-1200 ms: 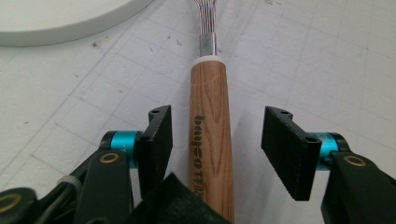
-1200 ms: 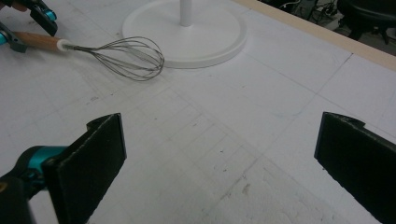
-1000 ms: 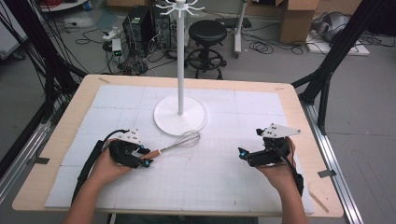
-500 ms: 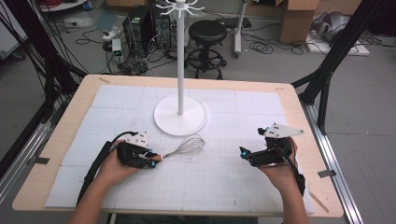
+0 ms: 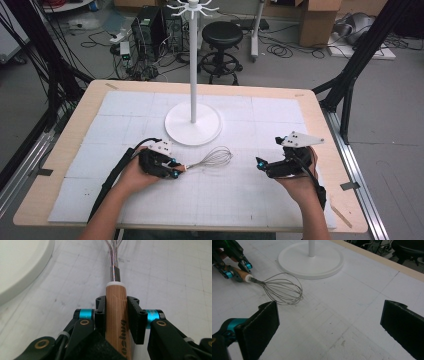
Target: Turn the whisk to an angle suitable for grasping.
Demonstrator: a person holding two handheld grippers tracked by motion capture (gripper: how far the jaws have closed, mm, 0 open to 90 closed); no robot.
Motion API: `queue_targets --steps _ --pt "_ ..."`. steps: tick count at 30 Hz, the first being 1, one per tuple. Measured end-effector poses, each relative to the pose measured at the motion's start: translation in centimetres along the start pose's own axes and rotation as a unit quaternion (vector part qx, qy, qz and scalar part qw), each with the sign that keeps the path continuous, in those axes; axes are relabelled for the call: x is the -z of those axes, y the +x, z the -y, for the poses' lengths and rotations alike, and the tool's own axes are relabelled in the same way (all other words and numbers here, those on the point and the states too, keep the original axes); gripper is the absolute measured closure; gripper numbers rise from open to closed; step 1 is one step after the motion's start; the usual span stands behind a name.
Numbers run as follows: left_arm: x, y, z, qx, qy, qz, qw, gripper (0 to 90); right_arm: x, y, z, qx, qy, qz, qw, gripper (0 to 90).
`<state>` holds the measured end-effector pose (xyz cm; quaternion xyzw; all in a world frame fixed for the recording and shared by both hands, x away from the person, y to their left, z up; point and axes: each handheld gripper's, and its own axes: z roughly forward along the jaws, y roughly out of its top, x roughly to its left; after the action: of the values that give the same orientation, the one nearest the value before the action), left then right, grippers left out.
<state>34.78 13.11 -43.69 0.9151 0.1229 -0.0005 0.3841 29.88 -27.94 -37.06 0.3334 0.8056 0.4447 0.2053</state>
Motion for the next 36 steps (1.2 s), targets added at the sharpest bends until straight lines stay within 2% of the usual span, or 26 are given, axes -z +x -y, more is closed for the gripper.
queue_targets --steps 3,8,12,17,18,20,26,29,34,36 --pt "-1.1 0.1 -1.2 -0.011 0.005 0.007 0.9999 70.3 0.1 0.0 0.0 0.000 -0.001 0.001 1.0000 0.8" --pt "-2.7 0.2 -2.9 -0.018 0.010 0.021 0.9996 70.3 0.2 -0.1 0.0 0.000 -0.003 0.001 1.0000 0.8" --pt "-3.7 0.0 -3.7 -0.029 0.006 0.030 0.9991 70.2 0.2 -0.2 0.1 0.000 -0.003 0.002 1.0000 0.8" --pt "-4.2 -0.5 -4.6 -0.041 0.014 0.023 0.9988 69.6 0.0 -0.1 0.1 -0.001 0.001 -0.001 1.0000 0.8" --pt "-4.2 -0.5 -4.7 -0.043 0.010 0.019 0.9989 66.0 0.0 -0.1 0.1 -0.001 0.001 -0.001 1.0000 0.8" --pt "-3.8 -0.6 -4.7 -0.042 0.005 0.015 0.9990 60.1 0.0 -0.1 0.1 0.000 0.000 -0.001 1.0000 0.8" --pt "-2.0 -0.7 -4.1 -0.035 -0.010 0.001 0.9994 56.5 0.1 -0.1 0.2 -0.003 0.001 0.000 1.0000 0.8" --pt "-1.1 -0.9 -3.3 -0.032 -0.018 -0.002 0.9993 55.3 0.2 -0.2 0.2 -0.002 0.000 0.000 1.0000 0.8" --pt "-0.6 -1.1 -1.7 -0.022 -0.006 -0.014 0.9997 53.5 0.1 -0.2 0.3 -0.003 0.001 0.000 1.0000 0.8" --pt "-0.6 -1.1 -1.2 -0.026 -0.005 -0.015 0.9995 55.0 0.0 -0.2 0.3 -0.003 0.003 -0.001 1.0000 0.8"
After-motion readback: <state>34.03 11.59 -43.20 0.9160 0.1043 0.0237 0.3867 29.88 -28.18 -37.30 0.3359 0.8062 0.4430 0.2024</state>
